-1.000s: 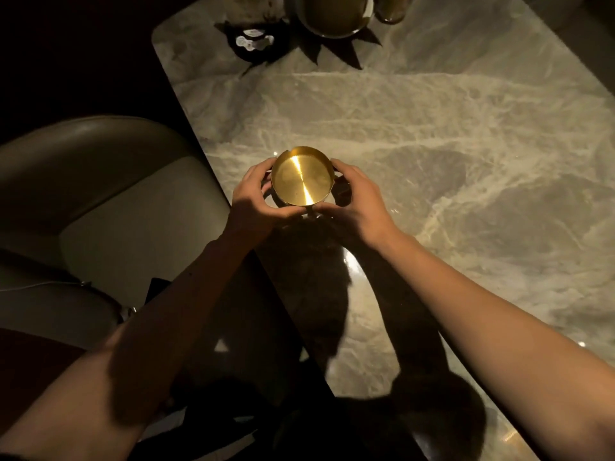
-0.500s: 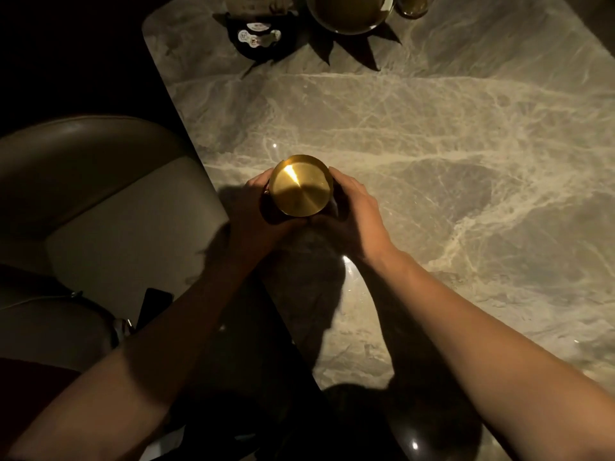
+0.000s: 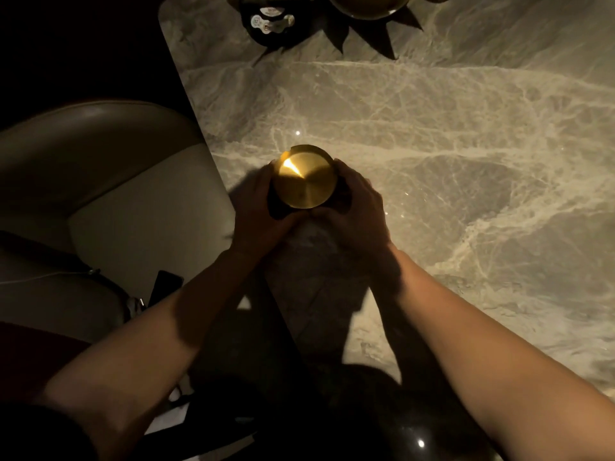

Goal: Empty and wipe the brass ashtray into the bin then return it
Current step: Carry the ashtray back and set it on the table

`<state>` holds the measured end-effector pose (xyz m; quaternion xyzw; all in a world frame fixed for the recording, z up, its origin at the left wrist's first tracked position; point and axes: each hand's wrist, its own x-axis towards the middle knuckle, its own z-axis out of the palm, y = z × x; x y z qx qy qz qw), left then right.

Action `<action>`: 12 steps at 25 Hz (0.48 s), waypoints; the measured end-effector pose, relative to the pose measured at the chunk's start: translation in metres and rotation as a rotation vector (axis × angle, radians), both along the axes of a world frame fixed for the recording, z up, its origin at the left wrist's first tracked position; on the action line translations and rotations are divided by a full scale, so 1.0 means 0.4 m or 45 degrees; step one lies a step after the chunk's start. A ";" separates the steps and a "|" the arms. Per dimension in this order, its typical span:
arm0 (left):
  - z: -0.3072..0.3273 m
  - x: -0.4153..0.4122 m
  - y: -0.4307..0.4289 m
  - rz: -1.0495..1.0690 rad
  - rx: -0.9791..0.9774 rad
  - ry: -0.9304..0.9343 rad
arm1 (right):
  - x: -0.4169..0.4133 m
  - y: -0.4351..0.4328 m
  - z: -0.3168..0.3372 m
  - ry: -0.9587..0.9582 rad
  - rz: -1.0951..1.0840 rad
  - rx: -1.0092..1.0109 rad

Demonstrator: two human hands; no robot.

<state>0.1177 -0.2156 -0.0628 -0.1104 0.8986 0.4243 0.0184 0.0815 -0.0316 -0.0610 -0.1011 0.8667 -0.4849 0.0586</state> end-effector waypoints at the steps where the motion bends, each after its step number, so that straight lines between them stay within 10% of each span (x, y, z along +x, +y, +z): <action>1: 0.002 0.005 0.004 0.026 -0.003 0.039 | 0.000 0.000 -0.004 -0.001 -0.005 0.003; 12: 0.001 -0.008 -0.005 0.011 0.108 -0.090 | -0.019 -0.001 0.010 -0.013 0.023 -0.089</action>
